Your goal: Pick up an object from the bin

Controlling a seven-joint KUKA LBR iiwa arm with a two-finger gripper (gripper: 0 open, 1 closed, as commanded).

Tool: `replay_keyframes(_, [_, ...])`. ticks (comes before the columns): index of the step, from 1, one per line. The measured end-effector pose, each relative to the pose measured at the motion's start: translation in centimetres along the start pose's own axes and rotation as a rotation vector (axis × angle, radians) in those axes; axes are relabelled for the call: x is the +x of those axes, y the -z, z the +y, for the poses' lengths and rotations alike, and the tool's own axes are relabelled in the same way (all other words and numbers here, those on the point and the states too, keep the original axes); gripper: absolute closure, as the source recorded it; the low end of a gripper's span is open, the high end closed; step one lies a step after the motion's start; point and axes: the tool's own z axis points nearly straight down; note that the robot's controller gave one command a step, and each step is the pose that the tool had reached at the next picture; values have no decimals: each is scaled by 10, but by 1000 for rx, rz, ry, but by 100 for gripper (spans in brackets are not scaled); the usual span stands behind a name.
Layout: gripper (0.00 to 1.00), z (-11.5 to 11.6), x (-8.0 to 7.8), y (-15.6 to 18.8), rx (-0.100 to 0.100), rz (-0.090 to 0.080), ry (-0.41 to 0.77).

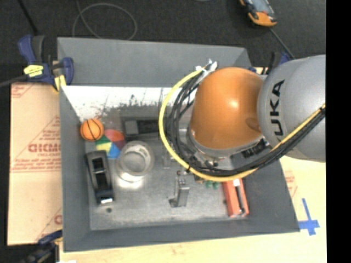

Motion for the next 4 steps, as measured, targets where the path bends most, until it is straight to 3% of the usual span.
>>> replay_keyframes(1, [0,-1,-1,4,-1,-8,-4])
replay_keyframes(2, [0,29,-20,-46,-3,-16,-31])
replay_keyframes(3, [0,49,-28,-83,-2,-6,-88])
replay_keyframes(4, [0,42,-44,-93,-3,-9,-104])
